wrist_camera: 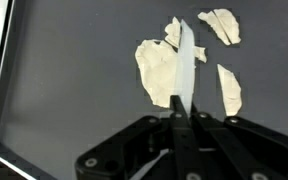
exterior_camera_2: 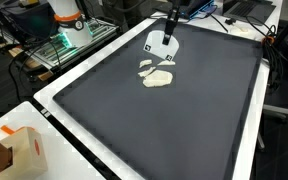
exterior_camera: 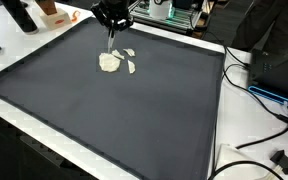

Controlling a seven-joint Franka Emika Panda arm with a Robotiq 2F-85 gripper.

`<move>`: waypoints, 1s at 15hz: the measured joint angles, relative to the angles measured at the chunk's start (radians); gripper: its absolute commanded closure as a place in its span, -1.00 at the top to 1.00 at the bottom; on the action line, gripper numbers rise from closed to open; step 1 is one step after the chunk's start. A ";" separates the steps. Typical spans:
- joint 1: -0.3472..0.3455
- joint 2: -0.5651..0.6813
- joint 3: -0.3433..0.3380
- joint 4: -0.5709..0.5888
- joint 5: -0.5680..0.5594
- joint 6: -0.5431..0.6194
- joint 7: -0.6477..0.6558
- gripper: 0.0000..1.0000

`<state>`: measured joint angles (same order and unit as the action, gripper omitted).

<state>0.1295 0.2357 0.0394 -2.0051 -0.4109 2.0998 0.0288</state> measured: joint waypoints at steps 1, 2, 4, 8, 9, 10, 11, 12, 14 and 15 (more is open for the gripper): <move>-0.004 -0.013 0.002 -0.009 0.024 0.008 -0.029 -0.98; -0.009 -0.026 0.004 -0.019 0.049 0.016 -0.057 -0.98; -0.018 -0.049 0.009 -0.034 0.100 0.028 -0.115 -0.98; -0.026 -0.091 0.013 -0.060 0.173 0.036 -0.203 -0.98; -0.027 -0.102 0.013 -0.067 0.185 0.037 -0.218 -0.98; -0.027 -0.112 0.014 -0.073 0.194 0.037 -0.232 -0.98; -0.027 -0.121 0.014 -0.078 0.201 0.037 -0.244 -0.98; -0.028 -0.130 0.015 -0.083 0.206 0.038 -0.252 -0.98; -0.028 -0.150 0.015 -0.097 0.211 0.041 -0.264 -0.98; -0.028 -0.159 0.015 -0.103 0.212 0.044 -0.270 -0.98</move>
<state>0.1019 0.0764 0.0548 -2.1079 -0.1993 2.1441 -0.2408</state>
